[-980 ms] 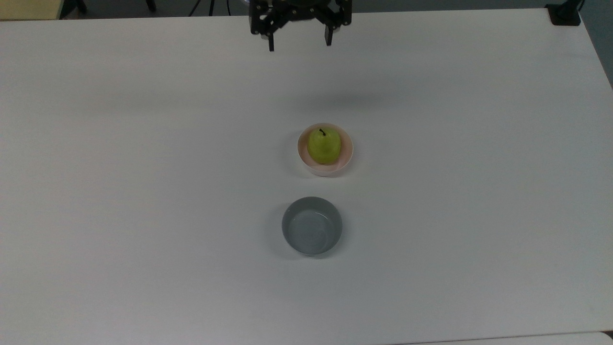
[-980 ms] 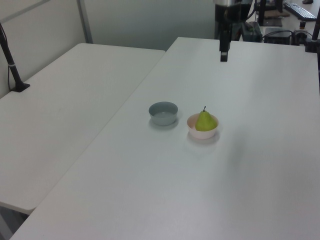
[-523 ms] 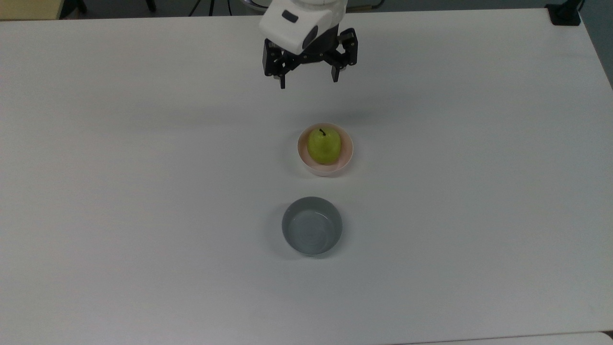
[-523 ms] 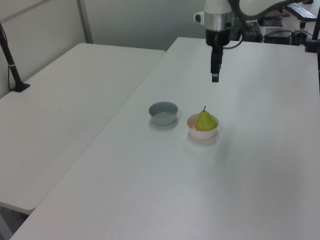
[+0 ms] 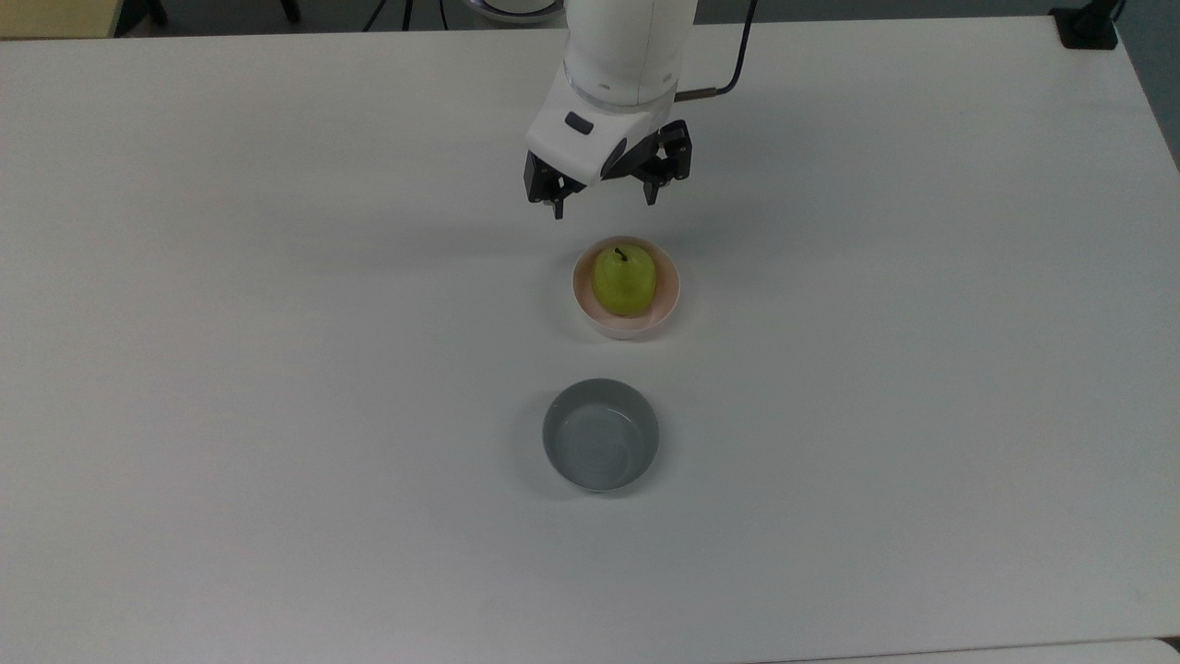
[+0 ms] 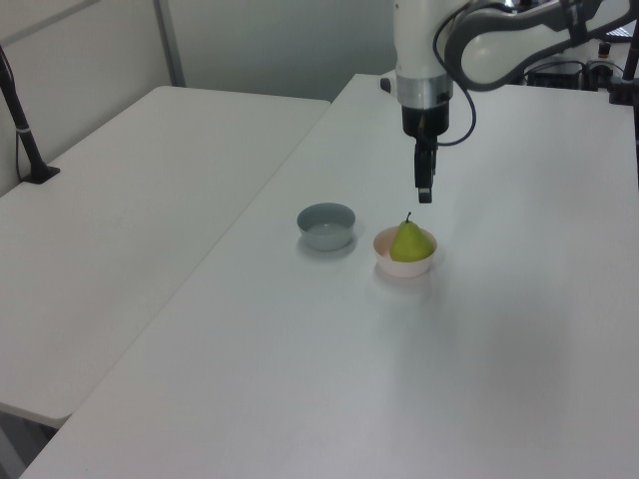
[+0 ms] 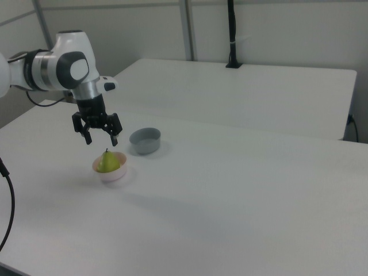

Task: Pick up a pear from the bowl
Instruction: 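Move the open gripper over the pink bowl and lower onto the pear, then close the gripper around the green pear in the pink bowl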

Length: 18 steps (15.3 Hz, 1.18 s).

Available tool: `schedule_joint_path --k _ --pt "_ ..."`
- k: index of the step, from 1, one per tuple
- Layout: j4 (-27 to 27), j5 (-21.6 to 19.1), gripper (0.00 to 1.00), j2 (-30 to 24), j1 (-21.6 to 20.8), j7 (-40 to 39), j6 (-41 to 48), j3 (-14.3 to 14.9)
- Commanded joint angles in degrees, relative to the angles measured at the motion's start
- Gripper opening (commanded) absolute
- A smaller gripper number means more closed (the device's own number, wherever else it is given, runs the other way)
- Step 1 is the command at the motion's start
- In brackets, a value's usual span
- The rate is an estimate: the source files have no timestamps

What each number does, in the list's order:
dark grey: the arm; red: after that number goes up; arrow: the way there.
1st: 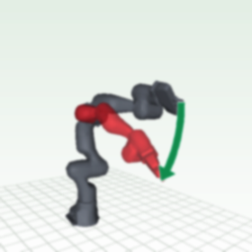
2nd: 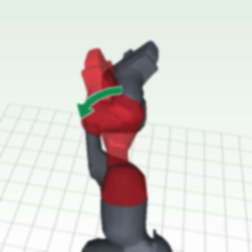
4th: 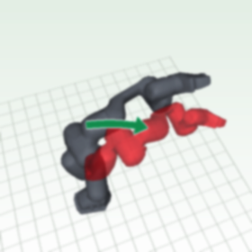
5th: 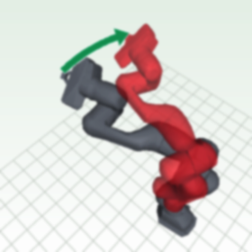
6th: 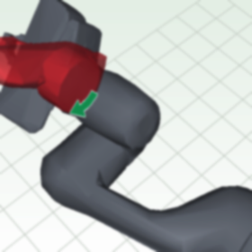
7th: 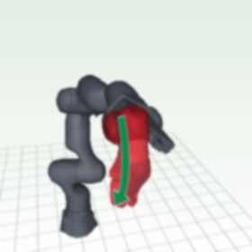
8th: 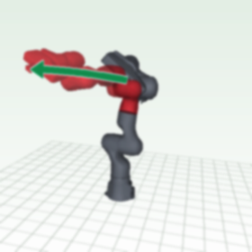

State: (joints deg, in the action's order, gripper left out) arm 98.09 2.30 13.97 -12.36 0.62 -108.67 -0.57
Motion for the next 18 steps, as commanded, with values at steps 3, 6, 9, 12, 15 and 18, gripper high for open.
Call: schedule_joint_path --k 3,6,9,12,15,18 --pt "3.08 1.04 1.0 2.28 -0.48 -0.1 -5.49 -0.39" --pt "2.99 1.48 1.0 3.95 -0.39 0.08 -6.9 -1.71" --pt "2.99 1.66 1.0 5.18 -0.39 1.48 -8.31 -1.89" --pt "2.99 2.44 0.96 5.98 -0.39 1.48 -8.93 -1.89" --pt "2.99 3.06 0.91 6.77 -0.48 1.48 -9.01 -1.89" --pt "2.99 3.41 0.9 7.47 -0.48 1.48 -10.24 -1.89"
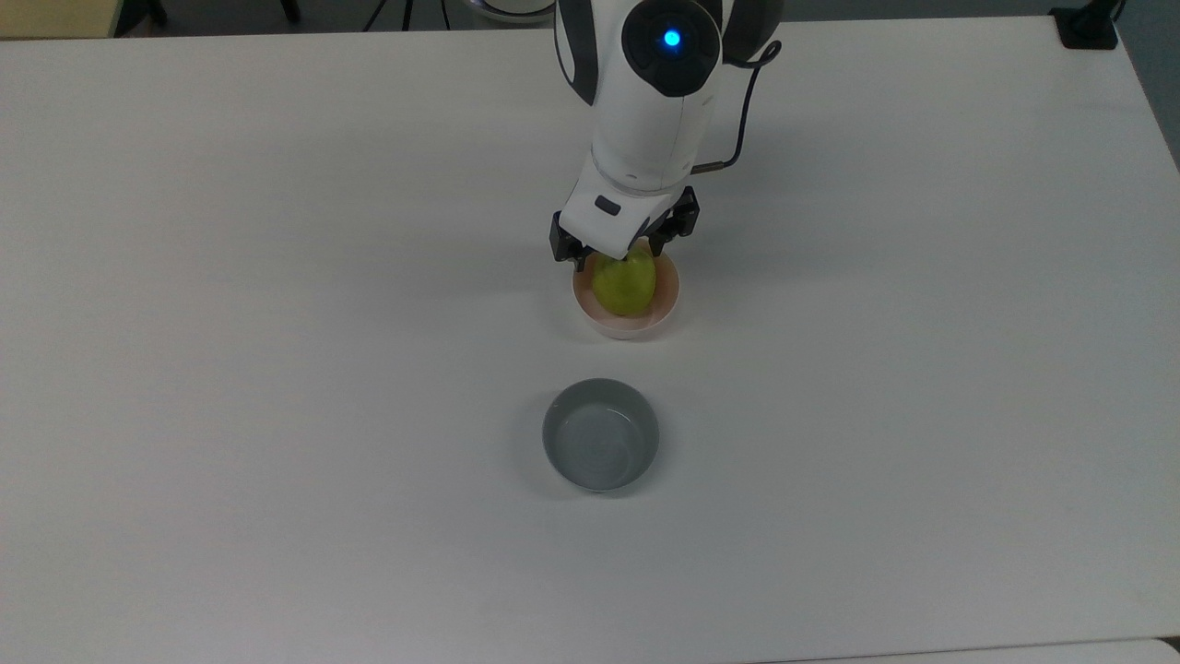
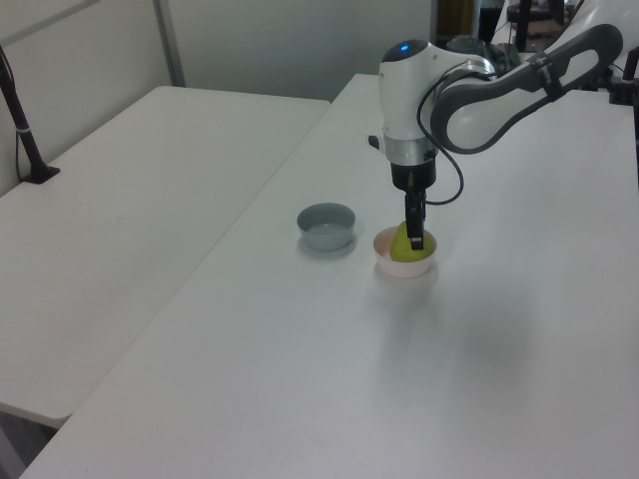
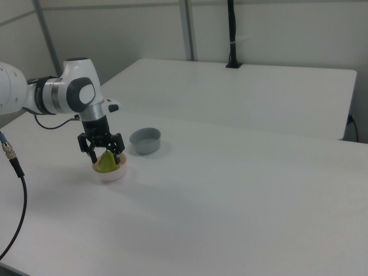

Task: Pick up a pear from the bowl
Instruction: 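Close the gripper around the green pear in the pink bowl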

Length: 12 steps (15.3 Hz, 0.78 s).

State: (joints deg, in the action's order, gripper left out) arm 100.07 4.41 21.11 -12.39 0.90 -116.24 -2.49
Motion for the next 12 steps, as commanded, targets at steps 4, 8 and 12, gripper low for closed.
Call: schedule_joint_path --k 4,8,12 --pt "0.92 1.39 0.9 0.69 -0.35 1.21 -2.86 0.03" --pt "0.92 1.47 0.88 1.3 -0.44 1.21 -4.17 -0.32" --pt "0.92 1.48 0.83 1.48 -0.36 1.21 -4.35 -0.5"
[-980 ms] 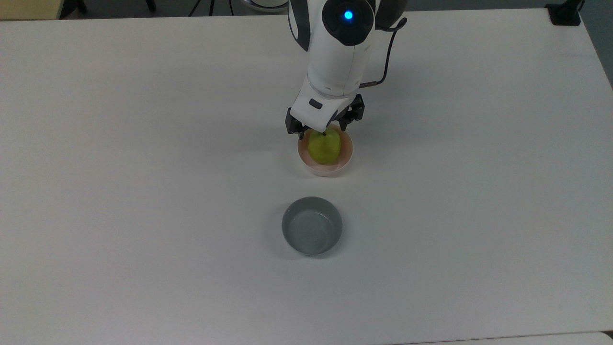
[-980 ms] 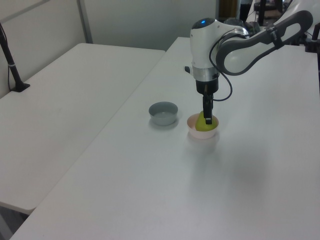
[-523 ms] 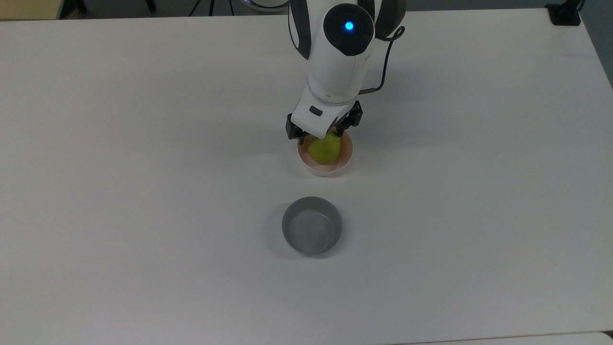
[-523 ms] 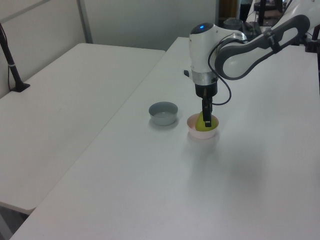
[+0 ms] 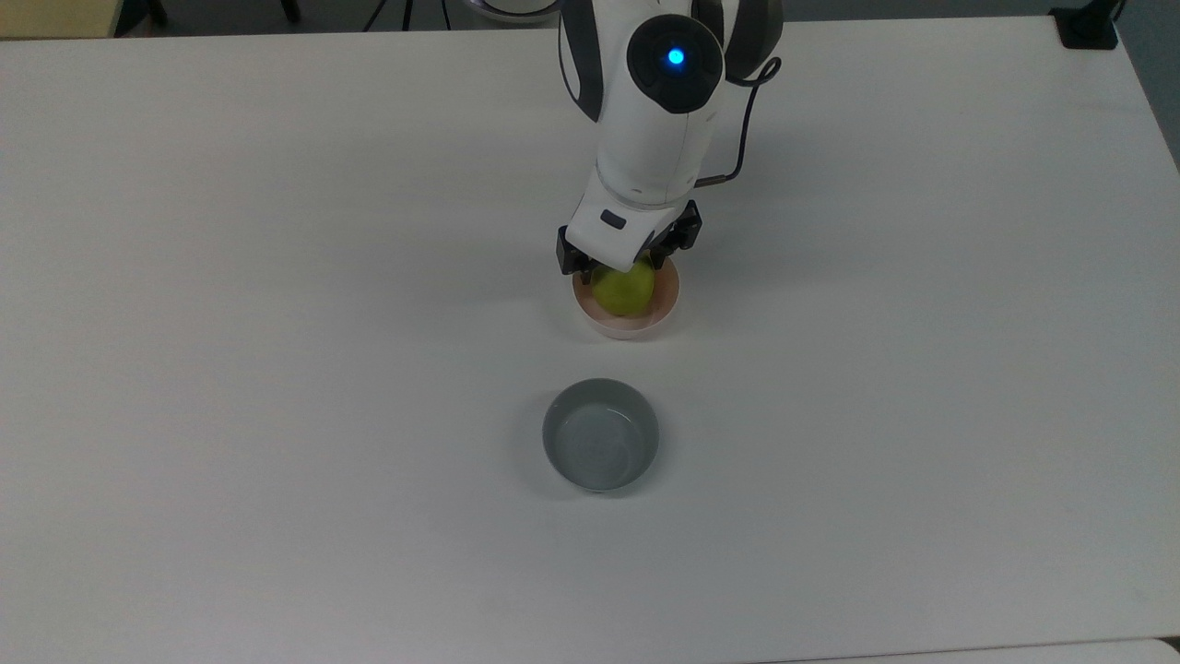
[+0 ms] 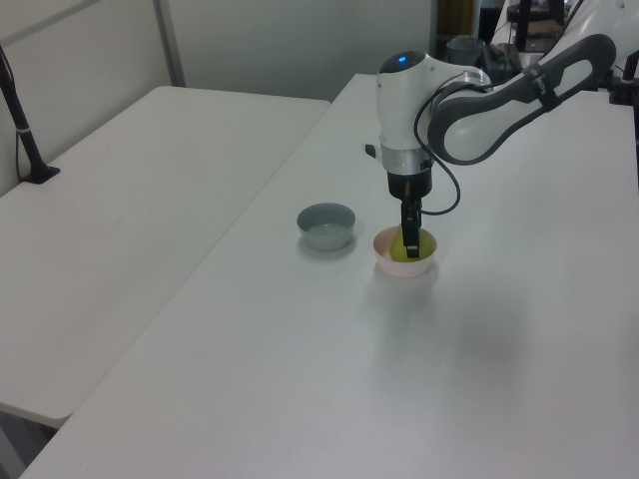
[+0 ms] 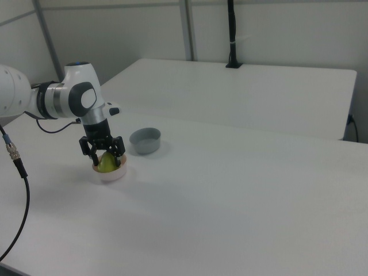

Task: Pick up a pear from the bowl
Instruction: 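Close the gripper around the green pear in the pink bowl, then lift the pear out of the bowl and carry it beside the bowl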

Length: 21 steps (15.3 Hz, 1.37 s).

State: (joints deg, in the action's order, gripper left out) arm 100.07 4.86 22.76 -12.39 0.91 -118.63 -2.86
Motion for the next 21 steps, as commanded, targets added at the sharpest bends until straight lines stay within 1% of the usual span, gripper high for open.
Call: schedule_joint_path --k 1,4,6,8,14,18,21 --pt "0.83 1.03 0.81 -0.25 -0.44 1.2 -2.04 -0.13" --pt "0.74 1.03 0.6 -0.26 -0.44 1.2 -1.95 -0.21" --pt "0.66 1.03 0.52 -0.34 -0.44 1.2 -1.87 -0.21" --pt "0.57 1.03 0.49 -0.87 -0.44 1.2 -1.34 -0.21" --pt "0.04 0.5 0.48 -4.38 -0.44 1.37 2.87 -0.21" --pt "-4.69 -0.11 0.48 -5.96 -0.35 1.55 9.72 -0.21" --pt "-6.37 -0.73 0.48 -8.25 0.0 1.46 12.8 -0.13"
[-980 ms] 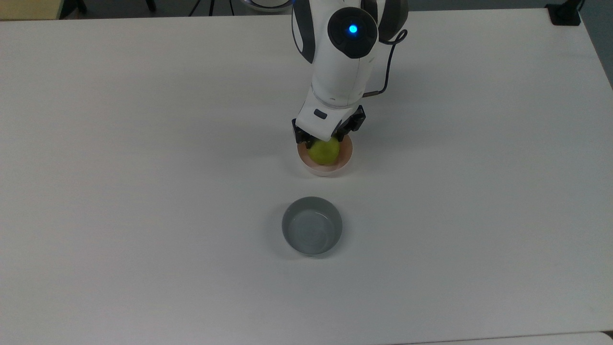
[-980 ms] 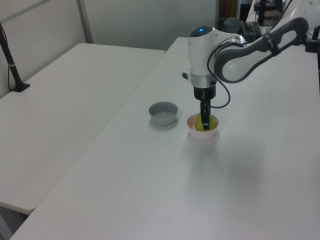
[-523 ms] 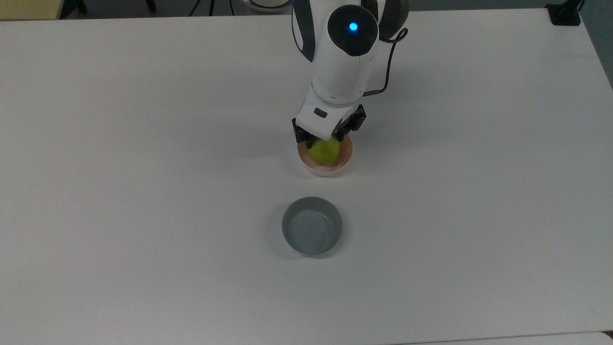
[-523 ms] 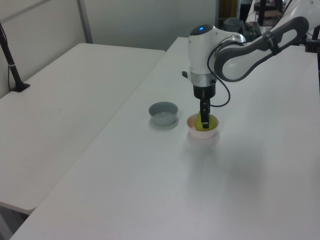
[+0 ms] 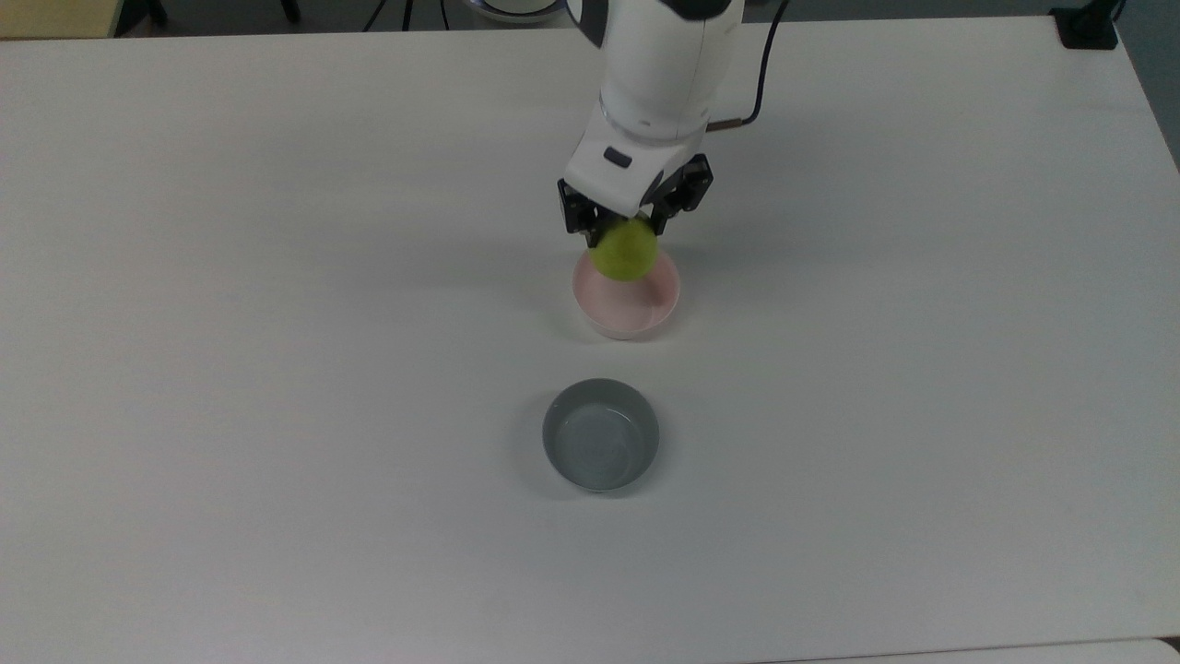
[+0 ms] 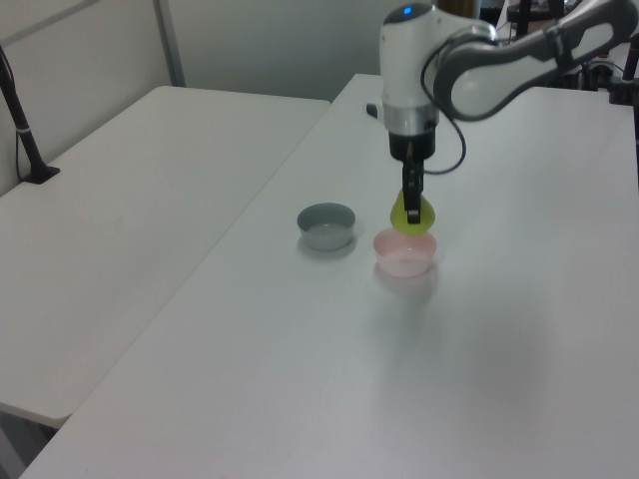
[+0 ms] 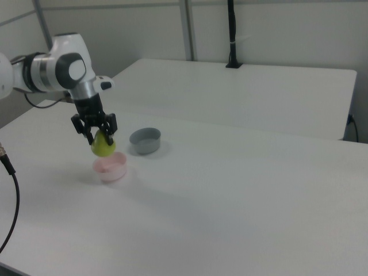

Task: Pick up a pear from the bowl
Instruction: 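Lift the pear out of the bowl and carry it beside the bowl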

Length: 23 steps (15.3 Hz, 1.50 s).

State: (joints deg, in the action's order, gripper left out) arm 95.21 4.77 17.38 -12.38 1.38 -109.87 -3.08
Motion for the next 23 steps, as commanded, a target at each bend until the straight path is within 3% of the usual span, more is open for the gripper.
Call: schedule_joint_path --k 1,8,13,16,23 --pt "-1.86 -0.63 0.48 -3.4 0.16 1.0 5.01 0.09" --pt "-2.04 0.15 0.48 -3.93 4.55 -1.46 6.16 1.32" --pt "-1.69 0.24 0.48 -3.59 5.35 -6.29 5.73 8.51" --pt "-1.69 0.24 0.48 -3.41 5.44 -8.31 5.46 11.42" --pt "0.33 0.24 0.48 0.1 7.46 -8.58 -0.07 11.69"
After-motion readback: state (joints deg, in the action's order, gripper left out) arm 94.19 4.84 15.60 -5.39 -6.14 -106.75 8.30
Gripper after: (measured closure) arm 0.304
